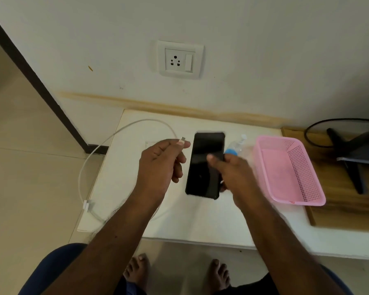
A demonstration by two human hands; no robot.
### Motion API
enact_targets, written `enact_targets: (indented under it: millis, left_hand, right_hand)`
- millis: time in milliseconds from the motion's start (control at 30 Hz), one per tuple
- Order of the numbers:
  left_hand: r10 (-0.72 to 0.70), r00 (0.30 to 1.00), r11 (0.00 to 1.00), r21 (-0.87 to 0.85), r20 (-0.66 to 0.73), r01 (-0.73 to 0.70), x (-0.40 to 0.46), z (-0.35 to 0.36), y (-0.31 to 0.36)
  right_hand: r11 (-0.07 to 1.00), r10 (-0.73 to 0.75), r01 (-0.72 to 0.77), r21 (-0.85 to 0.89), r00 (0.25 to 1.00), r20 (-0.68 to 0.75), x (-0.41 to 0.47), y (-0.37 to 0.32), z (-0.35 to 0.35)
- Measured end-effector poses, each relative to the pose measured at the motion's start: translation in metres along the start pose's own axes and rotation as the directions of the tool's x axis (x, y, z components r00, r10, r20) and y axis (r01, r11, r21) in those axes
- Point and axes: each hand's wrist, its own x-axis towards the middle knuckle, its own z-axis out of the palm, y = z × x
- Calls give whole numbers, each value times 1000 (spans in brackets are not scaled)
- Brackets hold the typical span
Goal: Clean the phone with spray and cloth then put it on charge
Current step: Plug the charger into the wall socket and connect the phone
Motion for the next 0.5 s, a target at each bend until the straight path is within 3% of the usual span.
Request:
enact_targets:
  millis: [100, 300, 500]
  left_hand:
    - [74, 995, 997, 30, -65, -72, -4, 4, 2]
    - [89, 988, 995, 51, -130, -83, -13, 14, -2]
    - [-24, 998, 998, 63, 62, 20, -14, 36, 3]
  right_hand:
    - [940, -131, 130, 315, 991, -20, -11, -32, -14]
    - [811, -187, 199, 550, 979, -78, -11, -56, -24]
    - [624, -114, 126, 771, 991, -70, -4, -52, -30]
